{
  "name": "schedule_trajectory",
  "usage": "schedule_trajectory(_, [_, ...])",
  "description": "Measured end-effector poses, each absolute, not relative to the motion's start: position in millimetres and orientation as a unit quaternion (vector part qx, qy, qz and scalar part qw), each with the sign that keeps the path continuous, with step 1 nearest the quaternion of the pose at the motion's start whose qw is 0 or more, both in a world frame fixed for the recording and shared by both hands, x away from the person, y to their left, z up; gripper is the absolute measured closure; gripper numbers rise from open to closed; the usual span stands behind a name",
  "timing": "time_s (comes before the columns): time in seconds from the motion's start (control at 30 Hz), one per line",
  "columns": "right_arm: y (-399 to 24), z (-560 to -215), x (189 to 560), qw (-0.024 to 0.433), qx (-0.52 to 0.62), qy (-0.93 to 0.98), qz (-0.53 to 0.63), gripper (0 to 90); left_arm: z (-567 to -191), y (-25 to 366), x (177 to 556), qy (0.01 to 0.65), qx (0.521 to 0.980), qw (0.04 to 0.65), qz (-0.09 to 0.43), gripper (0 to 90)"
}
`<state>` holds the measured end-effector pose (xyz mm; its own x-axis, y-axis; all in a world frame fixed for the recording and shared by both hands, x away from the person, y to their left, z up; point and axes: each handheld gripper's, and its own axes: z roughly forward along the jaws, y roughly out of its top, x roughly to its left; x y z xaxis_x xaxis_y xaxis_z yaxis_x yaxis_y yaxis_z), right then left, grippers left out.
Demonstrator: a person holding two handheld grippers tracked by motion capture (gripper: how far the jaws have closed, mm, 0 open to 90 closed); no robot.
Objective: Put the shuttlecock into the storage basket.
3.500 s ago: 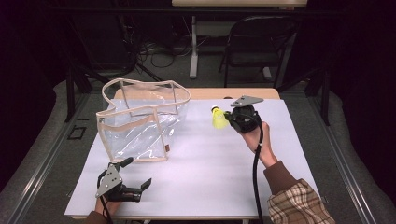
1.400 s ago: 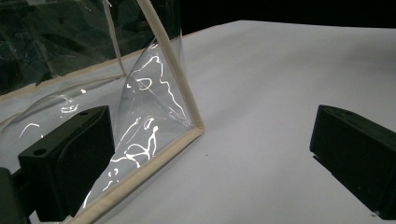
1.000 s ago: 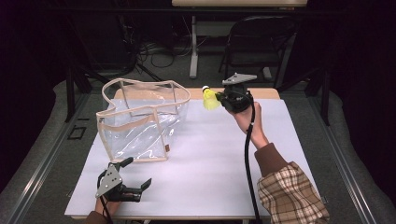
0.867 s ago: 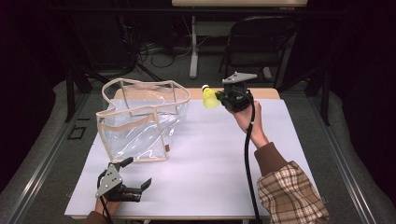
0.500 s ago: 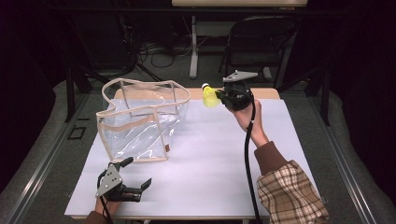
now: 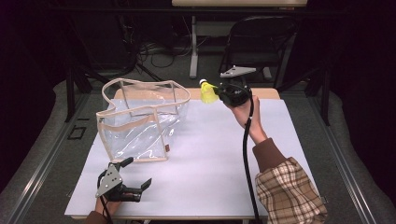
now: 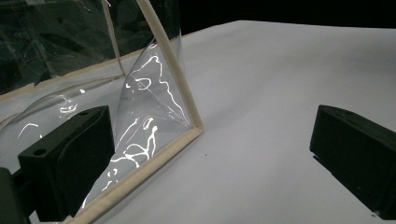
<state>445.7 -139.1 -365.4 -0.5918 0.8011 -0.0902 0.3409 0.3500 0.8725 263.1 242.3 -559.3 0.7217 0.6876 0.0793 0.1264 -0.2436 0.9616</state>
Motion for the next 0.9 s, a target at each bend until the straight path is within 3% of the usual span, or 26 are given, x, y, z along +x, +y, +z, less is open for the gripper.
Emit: schedule_trajectory(0.9, [-124, -351, 450, 0.268, 0.355, 0.777, 0.445, 90.0, -559, 242, 263, 0.269, 0.747, 0.553, 0.253, 0.0])
